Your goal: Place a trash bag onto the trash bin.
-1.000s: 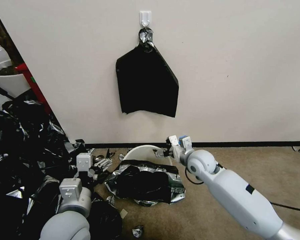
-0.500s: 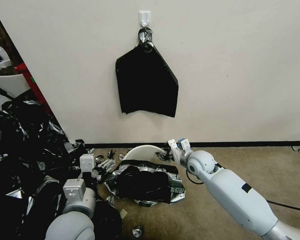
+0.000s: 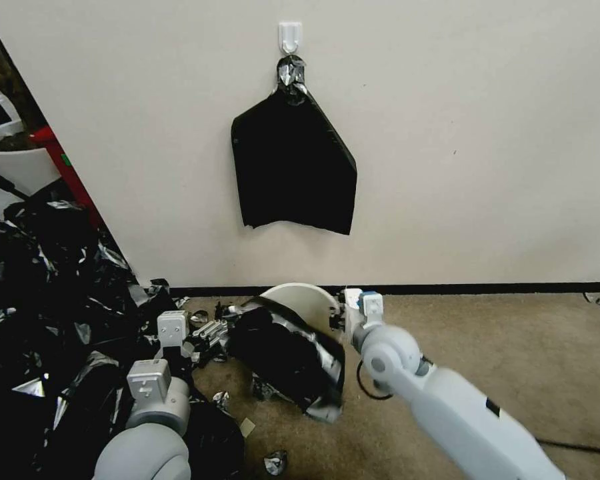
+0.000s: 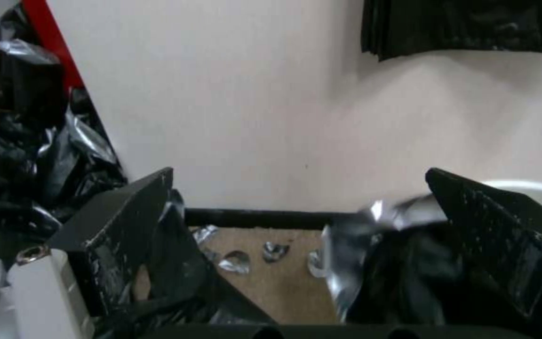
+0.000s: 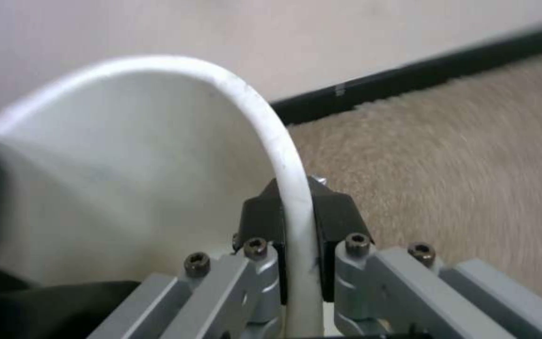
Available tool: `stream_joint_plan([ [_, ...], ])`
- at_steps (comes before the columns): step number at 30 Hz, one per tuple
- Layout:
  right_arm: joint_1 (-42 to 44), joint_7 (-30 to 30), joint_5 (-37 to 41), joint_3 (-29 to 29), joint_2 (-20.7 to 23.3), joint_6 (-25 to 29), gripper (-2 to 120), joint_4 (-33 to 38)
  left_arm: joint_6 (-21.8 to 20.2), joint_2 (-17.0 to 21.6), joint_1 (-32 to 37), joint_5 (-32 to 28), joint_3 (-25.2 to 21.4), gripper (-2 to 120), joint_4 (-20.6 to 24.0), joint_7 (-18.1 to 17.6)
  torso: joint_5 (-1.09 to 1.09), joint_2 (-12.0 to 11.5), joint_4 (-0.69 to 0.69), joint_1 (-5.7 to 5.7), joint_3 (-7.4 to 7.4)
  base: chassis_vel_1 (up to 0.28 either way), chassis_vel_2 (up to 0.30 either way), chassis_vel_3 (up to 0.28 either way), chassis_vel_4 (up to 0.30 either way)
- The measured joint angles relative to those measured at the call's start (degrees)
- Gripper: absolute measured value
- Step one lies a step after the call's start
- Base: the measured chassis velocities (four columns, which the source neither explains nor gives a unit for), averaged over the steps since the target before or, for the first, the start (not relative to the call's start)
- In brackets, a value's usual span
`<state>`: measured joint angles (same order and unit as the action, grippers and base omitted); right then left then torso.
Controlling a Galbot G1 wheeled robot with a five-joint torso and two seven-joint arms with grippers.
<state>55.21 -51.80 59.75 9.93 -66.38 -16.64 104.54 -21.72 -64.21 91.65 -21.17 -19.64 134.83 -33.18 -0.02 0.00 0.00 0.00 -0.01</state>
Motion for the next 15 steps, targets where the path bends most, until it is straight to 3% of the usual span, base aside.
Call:
stream_joint_plan([
  [2,3.9,-4.3,0.1,-1.2,-3.6,7.2,7,2.2,0.1,0.0,-0.5,0.0,0.3,100,-0.9,0.0,0.01,0.0,0.00,0.00,0.00,0.000,0.000,0.000,0.000],
  [4,5.1,-5.4,-0.4,-1.5,-4.9,8.7,7,2.8,0.1,0.0,-0.8,0.0,0.5,100,-1.2,0.0,0.01,0.0,0.00,0.00,0.00,0.000,0.000,0.000,0.000],
  [6,8.5,-8.2,-4.8,-2.6,-9.7,12.4,7,3.2,0.1,-0.3,-1.7,-0.1,1.2,100,-2.3,0.0,0.01,0.0,0.00,0.00,0.00,0.000,0.000,0.000,0.000],
  [13,10.8,-10.0,-14.0,-5.9,-17.7,14.4,7,-0.6,0.1,-1.4,-2.3,-0.1,2.3,100,-3.5,0.0,0.00,0.0,0.00,0.00,0.00,0.000,0.000,0.000,0.000],
  [15,11.1,-9.7,-14.7,-6.0,-18.2,14.2,7,-0.6,0.1,-1.5,-2.2,-0.1,2.3,100,-3.6,0.0,0.01,0.0,0.01,0.00,0.00,0.000,0.000,0.000,0.000],
])
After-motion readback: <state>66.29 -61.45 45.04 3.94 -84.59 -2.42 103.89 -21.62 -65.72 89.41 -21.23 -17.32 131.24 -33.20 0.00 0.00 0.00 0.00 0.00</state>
